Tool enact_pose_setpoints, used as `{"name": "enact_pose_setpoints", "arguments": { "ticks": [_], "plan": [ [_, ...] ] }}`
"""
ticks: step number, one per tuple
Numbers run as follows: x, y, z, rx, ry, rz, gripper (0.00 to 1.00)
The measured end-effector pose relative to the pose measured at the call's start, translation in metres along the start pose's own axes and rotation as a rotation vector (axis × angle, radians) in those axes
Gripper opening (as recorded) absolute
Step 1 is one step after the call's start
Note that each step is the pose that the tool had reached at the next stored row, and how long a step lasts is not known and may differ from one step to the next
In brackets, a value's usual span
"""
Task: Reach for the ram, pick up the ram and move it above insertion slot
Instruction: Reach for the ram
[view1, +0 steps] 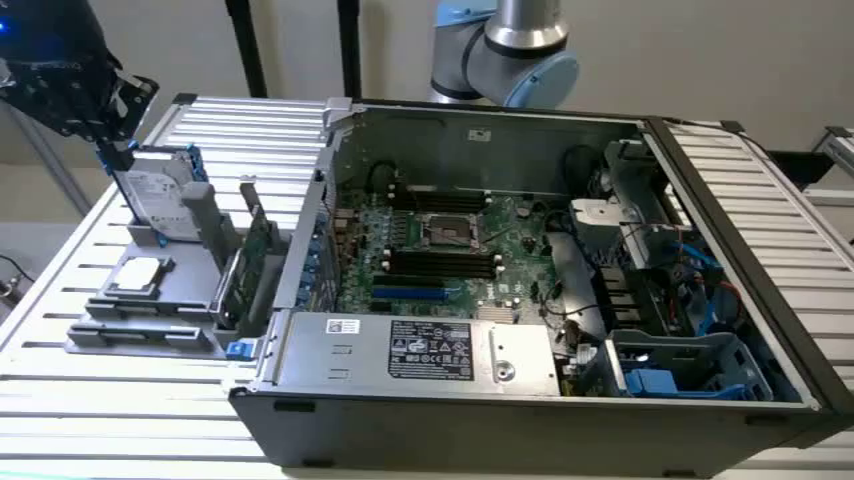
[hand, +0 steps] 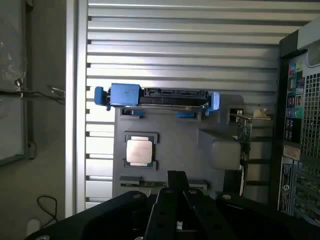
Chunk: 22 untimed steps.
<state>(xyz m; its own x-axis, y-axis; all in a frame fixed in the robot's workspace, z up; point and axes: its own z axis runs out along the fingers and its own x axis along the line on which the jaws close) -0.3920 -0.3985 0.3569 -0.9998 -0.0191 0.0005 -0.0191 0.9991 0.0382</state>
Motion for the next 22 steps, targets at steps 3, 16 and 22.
{"name": "enact_pose_setpoints", "arguments": {
  "ticks": [3,16,22],
  "plan": [
    [0.0,0.0,0.0,0.0,0.0,0.0,0.11],
    [-0.001,-0.0046,0.0003,0.0001,0.0004,0.0,0.11],
    [-0.005,-0.0212,0.0006,0.0,0.0024,0.0,0.11]
  ]
}}
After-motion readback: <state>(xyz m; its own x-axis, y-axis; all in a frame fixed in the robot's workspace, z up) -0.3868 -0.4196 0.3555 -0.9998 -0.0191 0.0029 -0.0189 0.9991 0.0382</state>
